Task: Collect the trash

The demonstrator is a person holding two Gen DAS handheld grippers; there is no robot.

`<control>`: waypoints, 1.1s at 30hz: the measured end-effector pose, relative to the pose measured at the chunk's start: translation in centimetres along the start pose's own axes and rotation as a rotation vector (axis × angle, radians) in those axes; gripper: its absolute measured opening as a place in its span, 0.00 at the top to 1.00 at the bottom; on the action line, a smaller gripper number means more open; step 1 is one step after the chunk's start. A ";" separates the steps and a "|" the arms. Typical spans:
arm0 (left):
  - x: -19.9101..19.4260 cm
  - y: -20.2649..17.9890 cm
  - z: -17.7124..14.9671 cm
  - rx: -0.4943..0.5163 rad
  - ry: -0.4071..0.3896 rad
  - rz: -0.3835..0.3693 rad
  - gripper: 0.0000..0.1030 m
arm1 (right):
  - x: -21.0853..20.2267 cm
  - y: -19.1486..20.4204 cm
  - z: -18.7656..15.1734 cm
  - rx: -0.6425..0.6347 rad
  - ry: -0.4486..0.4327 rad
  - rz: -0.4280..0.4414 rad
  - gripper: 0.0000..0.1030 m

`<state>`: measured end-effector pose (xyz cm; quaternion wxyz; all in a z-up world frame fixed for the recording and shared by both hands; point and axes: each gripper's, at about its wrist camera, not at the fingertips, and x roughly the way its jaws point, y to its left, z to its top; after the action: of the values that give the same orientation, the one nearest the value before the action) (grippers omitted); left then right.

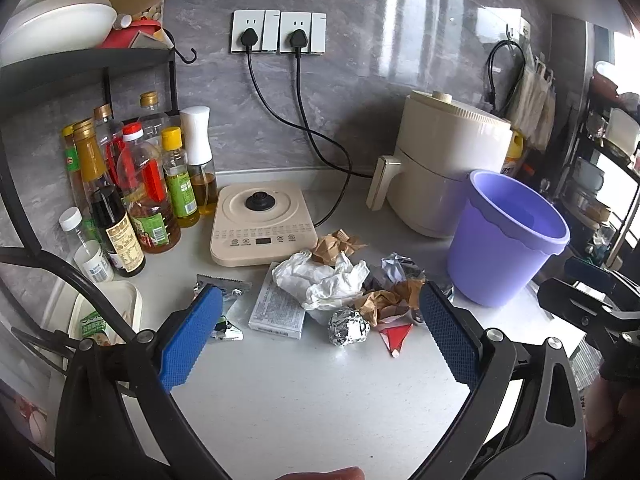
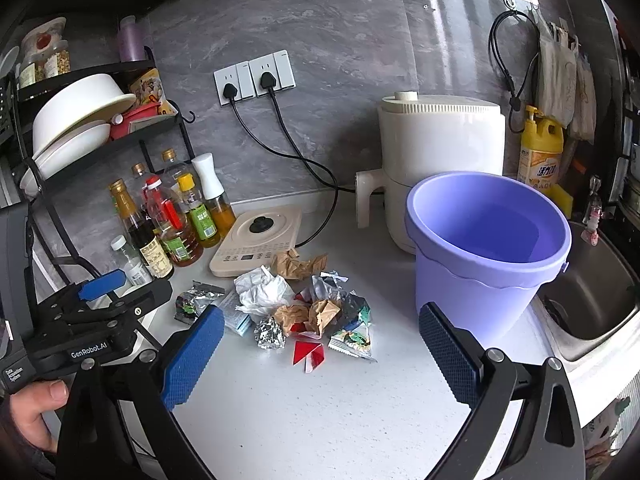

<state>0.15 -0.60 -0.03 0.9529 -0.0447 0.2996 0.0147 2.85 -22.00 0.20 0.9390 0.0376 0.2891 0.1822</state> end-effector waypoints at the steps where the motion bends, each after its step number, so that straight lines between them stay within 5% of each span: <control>1: 0.0 0.0 0.0 0.000 0.000 0.001 0.06 | 0.0 0.0 0.0 -0.002 0.001 -0.002 0.07; 33: 0.2 1.7 0.0 -0.031 0.000 0.020 0.06 | 0.9 0.9 0.1 -0.034 0.006 0.000 0.07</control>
<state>0.23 1.13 -0.23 0.9519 -0.0563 0.2999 0.0287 3.32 -20.82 -0.01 0.9387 0.0211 0.2886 0.1871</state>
